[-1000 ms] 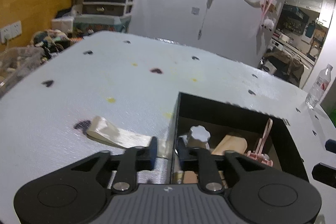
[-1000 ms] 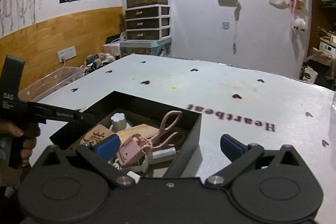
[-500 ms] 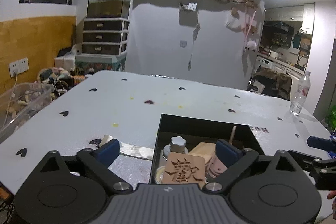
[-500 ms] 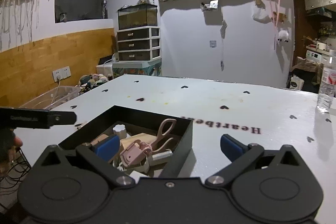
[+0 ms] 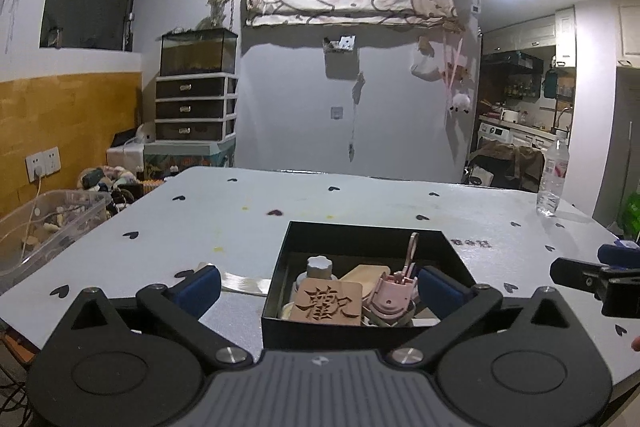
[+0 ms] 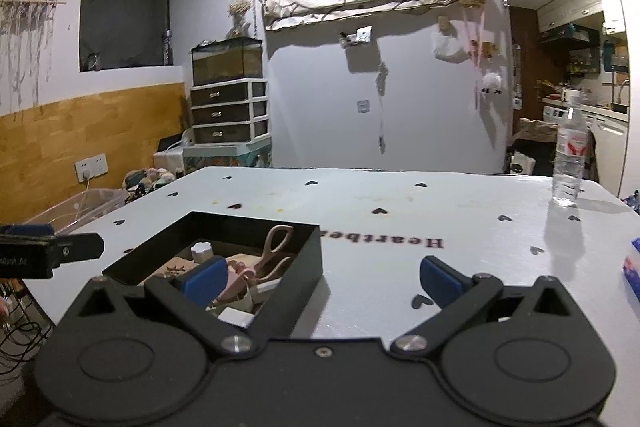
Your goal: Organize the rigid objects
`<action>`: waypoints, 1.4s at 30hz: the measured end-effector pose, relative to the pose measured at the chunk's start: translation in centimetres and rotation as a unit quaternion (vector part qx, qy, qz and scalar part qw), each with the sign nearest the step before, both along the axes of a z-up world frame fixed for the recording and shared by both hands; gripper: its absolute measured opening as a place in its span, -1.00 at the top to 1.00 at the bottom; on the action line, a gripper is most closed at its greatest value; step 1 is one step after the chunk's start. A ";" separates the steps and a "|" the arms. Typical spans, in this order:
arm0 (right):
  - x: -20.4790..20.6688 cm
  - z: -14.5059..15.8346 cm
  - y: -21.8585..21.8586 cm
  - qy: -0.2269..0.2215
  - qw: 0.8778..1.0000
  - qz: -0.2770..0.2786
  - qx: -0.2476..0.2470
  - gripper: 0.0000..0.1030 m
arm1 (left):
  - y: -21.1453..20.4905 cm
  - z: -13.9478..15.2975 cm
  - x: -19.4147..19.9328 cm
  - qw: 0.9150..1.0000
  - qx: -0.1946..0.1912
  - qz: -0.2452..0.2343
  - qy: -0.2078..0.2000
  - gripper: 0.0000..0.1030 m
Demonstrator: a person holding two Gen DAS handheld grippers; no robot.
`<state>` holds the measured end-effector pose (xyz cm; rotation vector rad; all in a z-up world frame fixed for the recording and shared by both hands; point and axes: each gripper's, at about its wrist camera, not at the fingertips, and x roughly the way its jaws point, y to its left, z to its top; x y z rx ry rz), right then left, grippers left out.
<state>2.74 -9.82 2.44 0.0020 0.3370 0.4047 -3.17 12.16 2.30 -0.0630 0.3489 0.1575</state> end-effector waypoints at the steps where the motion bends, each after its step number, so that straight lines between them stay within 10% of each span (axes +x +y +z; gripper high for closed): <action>1: -0.3 -0.1 -0.1 -0.001 1.000 -0.002 -0.001 -1.00 | -0.2 -0.1 -0.2 1.000 0.003 0.000 -0.002 -1.00; 42: -3.7 0.1 -1.1 -0.024 0.999 -0.024 -0.006 -1.00 | -1.5 -0.4 -2.4 1.000 0.013 -0.015 -0.010 -1.00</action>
